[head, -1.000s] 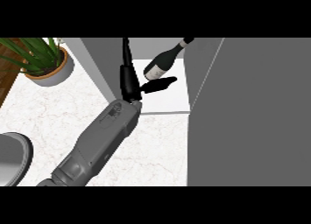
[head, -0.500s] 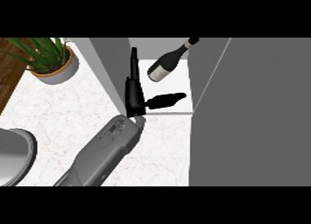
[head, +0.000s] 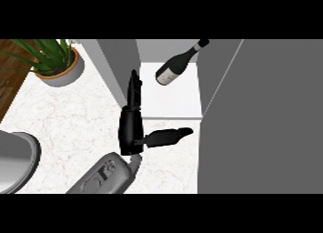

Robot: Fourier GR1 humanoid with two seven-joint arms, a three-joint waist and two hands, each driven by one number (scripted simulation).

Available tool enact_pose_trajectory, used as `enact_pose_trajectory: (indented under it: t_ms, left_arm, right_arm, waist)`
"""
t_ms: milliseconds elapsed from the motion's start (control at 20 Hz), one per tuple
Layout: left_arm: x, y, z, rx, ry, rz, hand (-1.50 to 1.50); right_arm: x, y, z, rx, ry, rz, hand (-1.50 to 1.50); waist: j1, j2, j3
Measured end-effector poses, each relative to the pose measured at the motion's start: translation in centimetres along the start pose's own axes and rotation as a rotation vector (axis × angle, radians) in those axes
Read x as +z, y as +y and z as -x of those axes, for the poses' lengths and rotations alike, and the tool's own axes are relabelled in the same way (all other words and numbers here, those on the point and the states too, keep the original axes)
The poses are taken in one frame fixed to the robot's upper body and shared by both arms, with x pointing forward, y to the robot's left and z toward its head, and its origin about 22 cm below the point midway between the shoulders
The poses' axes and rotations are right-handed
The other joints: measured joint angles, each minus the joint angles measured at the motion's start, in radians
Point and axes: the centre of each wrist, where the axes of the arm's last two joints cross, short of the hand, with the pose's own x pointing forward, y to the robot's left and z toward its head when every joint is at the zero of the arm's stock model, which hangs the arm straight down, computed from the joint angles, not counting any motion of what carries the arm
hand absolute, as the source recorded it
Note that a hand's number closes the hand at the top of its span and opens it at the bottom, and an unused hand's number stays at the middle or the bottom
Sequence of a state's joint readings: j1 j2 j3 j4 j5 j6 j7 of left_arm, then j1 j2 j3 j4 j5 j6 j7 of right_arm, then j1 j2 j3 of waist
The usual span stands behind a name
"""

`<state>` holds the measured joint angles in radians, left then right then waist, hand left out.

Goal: Pick up the wine, place it into the cabinet and close the cabinet

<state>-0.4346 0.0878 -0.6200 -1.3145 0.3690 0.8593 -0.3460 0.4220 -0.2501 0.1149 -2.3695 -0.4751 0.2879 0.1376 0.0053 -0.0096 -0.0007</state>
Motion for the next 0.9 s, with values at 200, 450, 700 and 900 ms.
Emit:
enact_pose_trajectory:
  t_ms: [200, 450, 700, 900]
  left_arm:
    - [2.2, 2.7, -1.0, 0.004, -0.001, 0.033, -1.50]
    - [4.0, 6.4, -2.8, 0.004, 0.001, 0.039, -1.50]
    - [5.8, 9.7, -4.5, 0.038, 0.001, 0.100, -1.50]
    - [6.4, 12.1, -5.7, 0.071, -0.003, 0.160, 1.50]
  right_arm:
    - [0.0, -0.1, -0.1, 0.019, 0.007, -0.002, -1.50]
    - [0.5, -0.6, -0.5, 0.061, 0.029, -0.003, -1.50]
    - [0.4, -1.0, -0.8, 0.102, 0.067, -0.045, 1.50]
    - [0.4, -1.1, -0.9, 0.134, 0.109, -0.169, 1.50]
  waist:
    - [0.000, 0.000, 0.000]
    - [-0.004, 0.001, 0.000]
    - [-0.004, 0.003, 0.000]
    - [-0.004, 0.003, 0.000]
